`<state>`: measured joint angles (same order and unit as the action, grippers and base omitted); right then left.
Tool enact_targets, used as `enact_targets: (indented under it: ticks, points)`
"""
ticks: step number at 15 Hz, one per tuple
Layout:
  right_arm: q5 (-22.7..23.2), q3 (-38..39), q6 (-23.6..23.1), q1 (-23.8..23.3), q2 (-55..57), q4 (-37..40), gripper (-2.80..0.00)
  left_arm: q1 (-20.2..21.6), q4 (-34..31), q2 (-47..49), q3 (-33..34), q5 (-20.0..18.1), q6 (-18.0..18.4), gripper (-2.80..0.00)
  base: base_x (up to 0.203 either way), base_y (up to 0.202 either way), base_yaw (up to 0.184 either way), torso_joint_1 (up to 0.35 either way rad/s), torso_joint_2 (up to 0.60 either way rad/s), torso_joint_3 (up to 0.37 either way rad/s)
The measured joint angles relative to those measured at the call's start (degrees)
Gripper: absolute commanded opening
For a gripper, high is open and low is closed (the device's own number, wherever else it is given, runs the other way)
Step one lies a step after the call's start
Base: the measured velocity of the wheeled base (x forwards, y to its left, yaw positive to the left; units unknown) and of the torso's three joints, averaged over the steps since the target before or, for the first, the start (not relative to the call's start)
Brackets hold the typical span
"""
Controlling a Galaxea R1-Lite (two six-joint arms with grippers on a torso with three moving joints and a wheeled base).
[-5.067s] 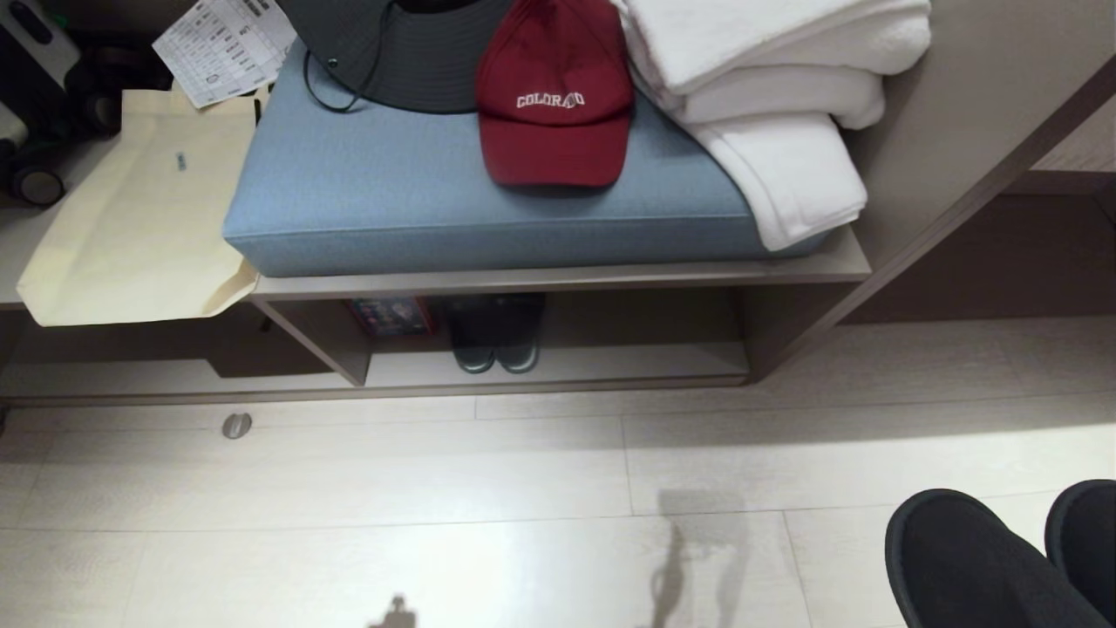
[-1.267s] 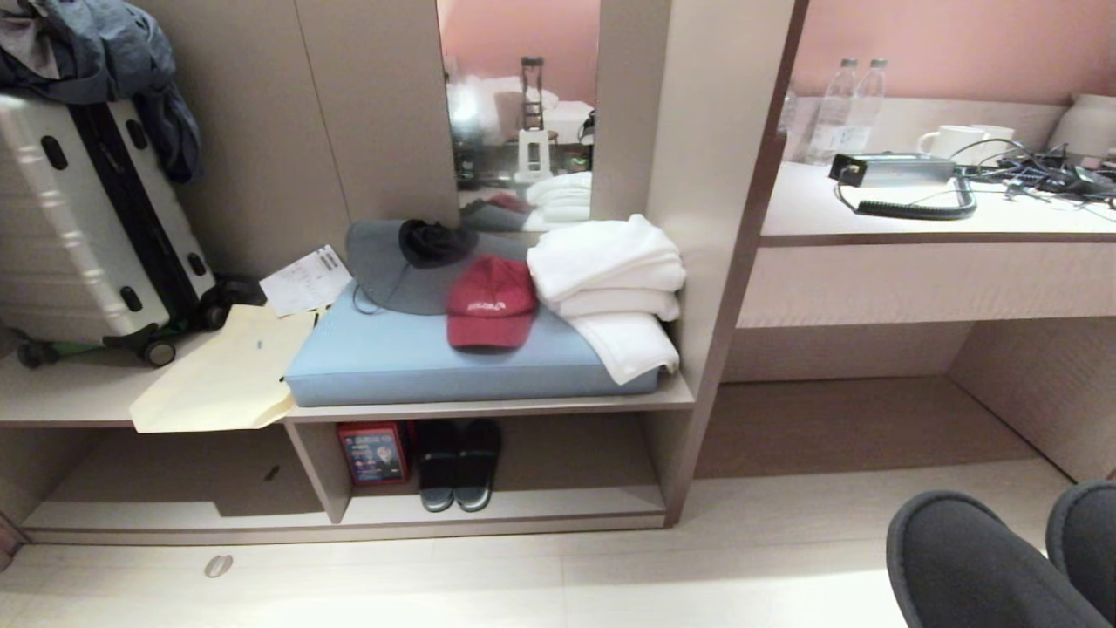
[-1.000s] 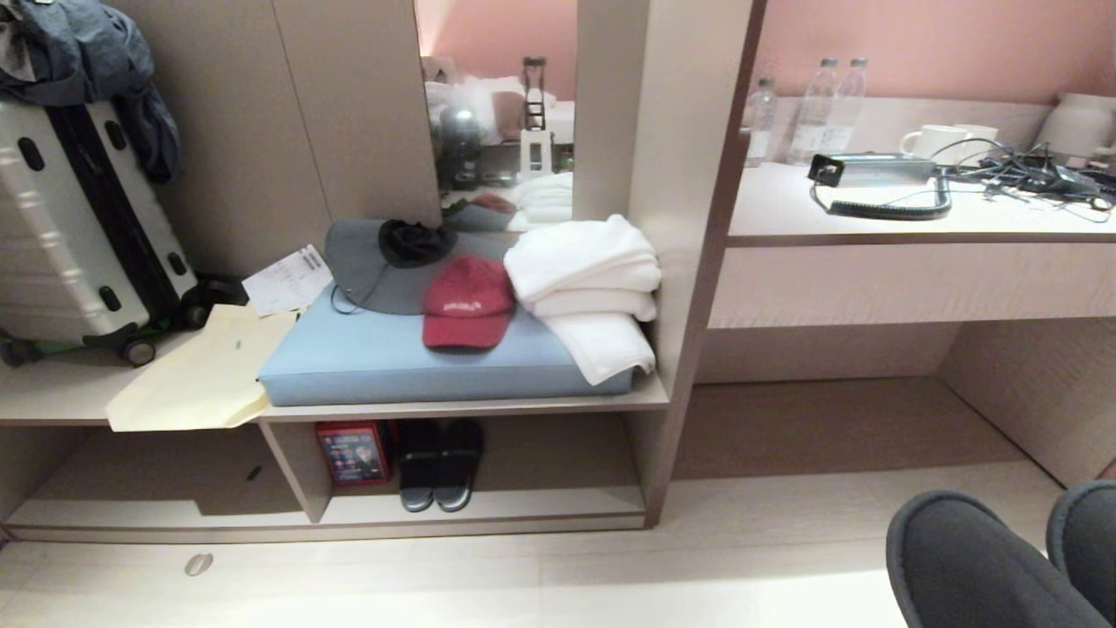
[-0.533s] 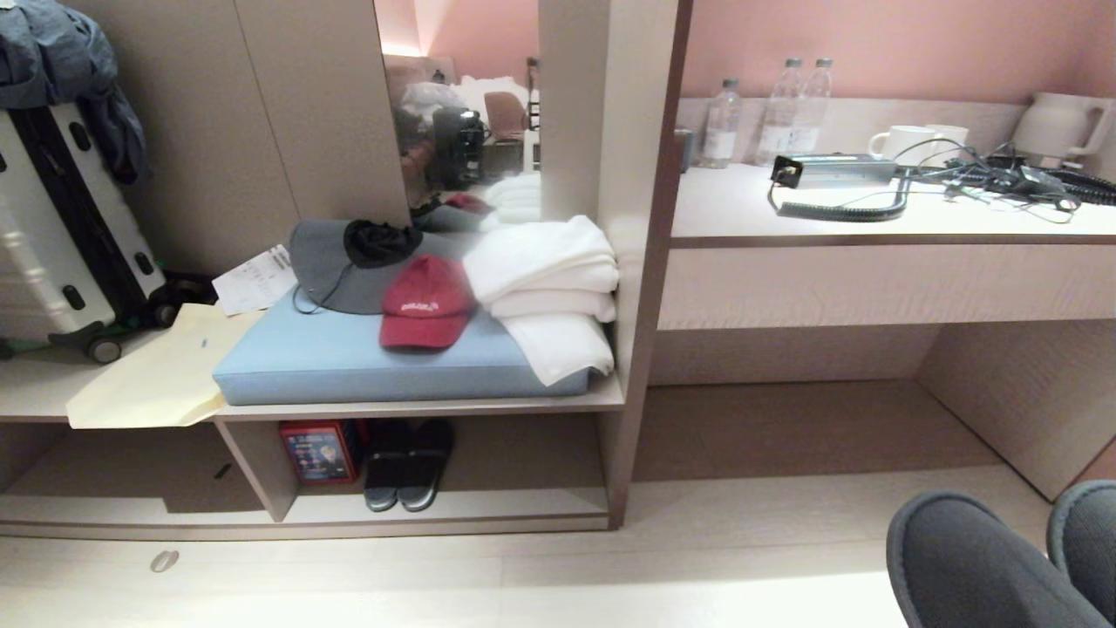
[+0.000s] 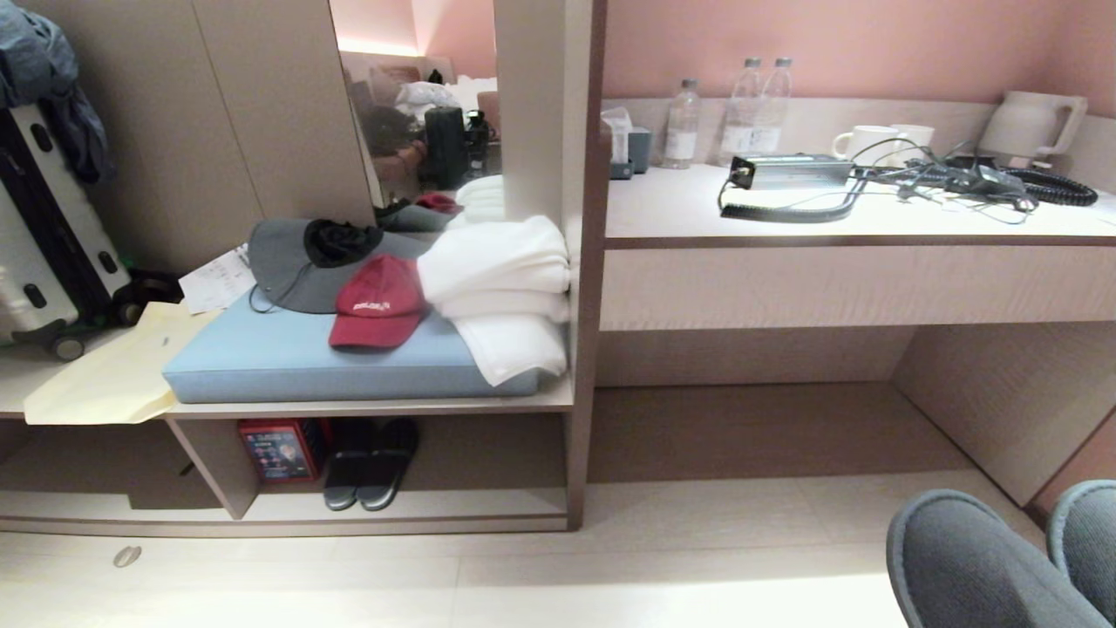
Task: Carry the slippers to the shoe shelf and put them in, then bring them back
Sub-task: Place the slippers on the floor
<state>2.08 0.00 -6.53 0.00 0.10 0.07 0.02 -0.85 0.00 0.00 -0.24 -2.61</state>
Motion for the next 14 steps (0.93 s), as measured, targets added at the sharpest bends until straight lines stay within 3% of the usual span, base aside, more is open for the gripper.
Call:
enact_targets:
  ticks: [14]
  points:
    - [0.0, 0.0, 0.0, 0.0, 0.0, 0.0, -2.80, 0.0, 0.0, 0.0, 0.0, 0.0, 0.0, -2.80, 0.000, -0.198, 0.002, 0.003, 0.00, 0.003]
